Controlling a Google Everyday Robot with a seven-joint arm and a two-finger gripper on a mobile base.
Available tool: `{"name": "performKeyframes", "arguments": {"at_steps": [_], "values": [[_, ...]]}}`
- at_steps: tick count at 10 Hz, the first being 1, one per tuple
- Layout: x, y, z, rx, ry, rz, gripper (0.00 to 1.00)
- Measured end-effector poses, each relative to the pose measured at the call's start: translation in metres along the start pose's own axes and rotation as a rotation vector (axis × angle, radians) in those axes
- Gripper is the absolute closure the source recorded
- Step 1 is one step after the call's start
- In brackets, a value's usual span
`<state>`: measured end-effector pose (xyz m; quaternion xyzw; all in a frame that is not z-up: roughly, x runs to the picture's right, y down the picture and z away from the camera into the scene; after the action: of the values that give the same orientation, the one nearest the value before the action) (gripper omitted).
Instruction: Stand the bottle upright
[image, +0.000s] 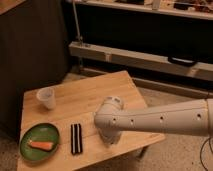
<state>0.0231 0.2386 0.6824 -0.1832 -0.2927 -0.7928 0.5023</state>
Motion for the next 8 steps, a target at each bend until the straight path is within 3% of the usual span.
{"name": "performKeyframes", "arguments": {"at_steps": [1, 5, 8], "values": [[0.003, 0.006, -0.011, 0.013, 0.017, -0.074, 0.86], [0.0, 0.028, -0.055, 0.018, 0.071, -0.155, 0.86], [0.004, 0.029, -0.056, 0.034, 0.093, -0.211, 0.86]]}}
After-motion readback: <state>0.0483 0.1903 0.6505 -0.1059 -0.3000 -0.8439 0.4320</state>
